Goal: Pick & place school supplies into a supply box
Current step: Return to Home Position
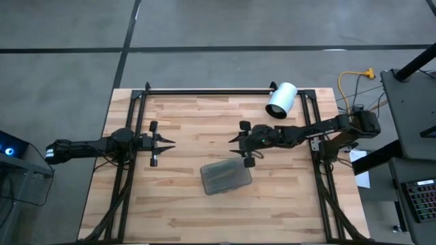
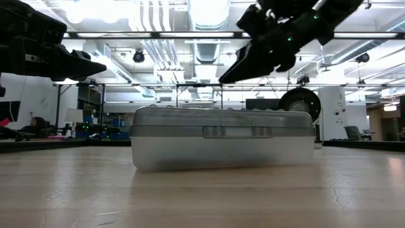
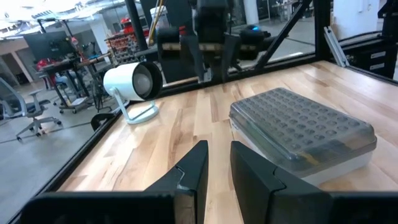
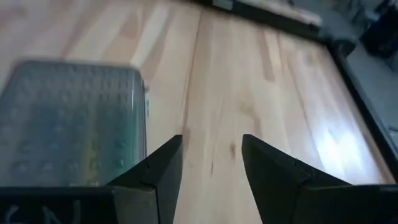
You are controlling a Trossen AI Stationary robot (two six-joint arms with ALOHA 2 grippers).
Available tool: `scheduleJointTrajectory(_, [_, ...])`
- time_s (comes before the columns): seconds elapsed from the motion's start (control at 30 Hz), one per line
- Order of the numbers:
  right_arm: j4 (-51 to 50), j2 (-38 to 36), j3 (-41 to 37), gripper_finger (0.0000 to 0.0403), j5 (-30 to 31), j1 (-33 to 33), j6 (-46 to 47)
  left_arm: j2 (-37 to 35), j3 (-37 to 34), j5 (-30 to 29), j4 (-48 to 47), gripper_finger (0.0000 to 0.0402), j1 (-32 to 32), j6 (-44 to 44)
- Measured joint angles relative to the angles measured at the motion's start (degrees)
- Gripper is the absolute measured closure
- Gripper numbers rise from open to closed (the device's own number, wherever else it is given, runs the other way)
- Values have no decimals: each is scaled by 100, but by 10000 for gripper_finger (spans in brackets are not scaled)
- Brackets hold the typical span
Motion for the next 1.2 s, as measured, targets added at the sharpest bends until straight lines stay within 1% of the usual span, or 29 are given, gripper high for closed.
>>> scheduleJointTrajectory(0.1, [509,-362,-374,246,-245,-128,31,2,0,0,-32,348,-1,0])
scheduleJointTrajectory(0.17, [818,-602,-619,248,-256,-189,30,2,0,0,-45,348,0,0])
scheduleJointTrajectory(0.5, [1722,-1906,-1711,246,-256,-236,22,11,0,0,-111,348,1,0])
scheduleJointTrajectory(0.87, [1809,-3392,-2446,254,-250,-236,-22,70,0,0,-130,348,1,0])
scheduleJointTrajectory(1.2, [2250,-4598,-3187,250,-213,-244,-56,79,0,0,-130,348,1,0])
